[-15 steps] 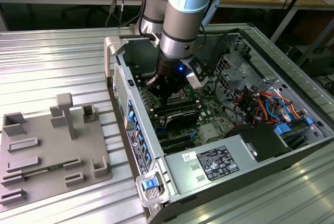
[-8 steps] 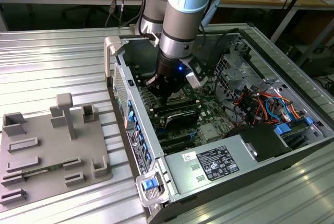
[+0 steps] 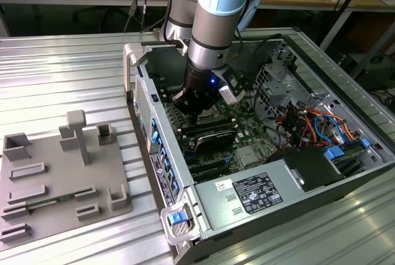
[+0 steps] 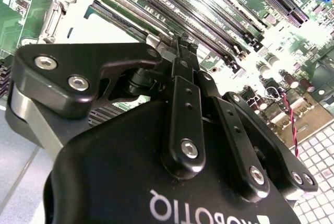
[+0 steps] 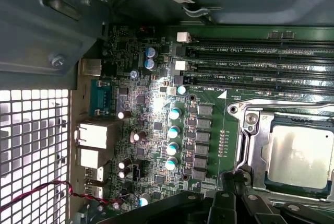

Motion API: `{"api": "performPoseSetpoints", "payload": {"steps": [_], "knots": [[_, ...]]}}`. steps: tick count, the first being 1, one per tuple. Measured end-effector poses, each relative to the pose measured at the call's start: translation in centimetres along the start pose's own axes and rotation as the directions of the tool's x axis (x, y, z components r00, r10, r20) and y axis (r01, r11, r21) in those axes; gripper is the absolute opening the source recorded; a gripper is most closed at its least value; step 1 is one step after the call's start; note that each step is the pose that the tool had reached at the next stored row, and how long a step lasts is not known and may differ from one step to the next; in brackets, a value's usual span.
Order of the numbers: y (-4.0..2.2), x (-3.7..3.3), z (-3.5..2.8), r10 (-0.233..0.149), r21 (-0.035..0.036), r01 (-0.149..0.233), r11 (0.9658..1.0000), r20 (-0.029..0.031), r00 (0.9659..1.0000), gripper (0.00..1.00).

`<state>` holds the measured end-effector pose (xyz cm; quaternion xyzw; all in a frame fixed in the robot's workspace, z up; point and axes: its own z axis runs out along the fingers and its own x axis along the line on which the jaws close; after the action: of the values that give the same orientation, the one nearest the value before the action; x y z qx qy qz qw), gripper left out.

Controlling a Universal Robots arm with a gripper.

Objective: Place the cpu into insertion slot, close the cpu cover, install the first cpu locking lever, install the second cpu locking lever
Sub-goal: 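Install the second cpu locking lever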

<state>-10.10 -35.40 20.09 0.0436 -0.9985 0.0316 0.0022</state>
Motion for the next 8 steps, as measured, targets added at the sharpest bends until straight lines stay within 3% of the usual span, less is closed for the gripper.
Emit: {"api": "performPoseSetpoints", "payload": {"steps": [8], "knots": [[0.27,0.02,0.02,-0.001,-0.0035,0.001,1.0,-0.0007,1.0,0.11]]}}
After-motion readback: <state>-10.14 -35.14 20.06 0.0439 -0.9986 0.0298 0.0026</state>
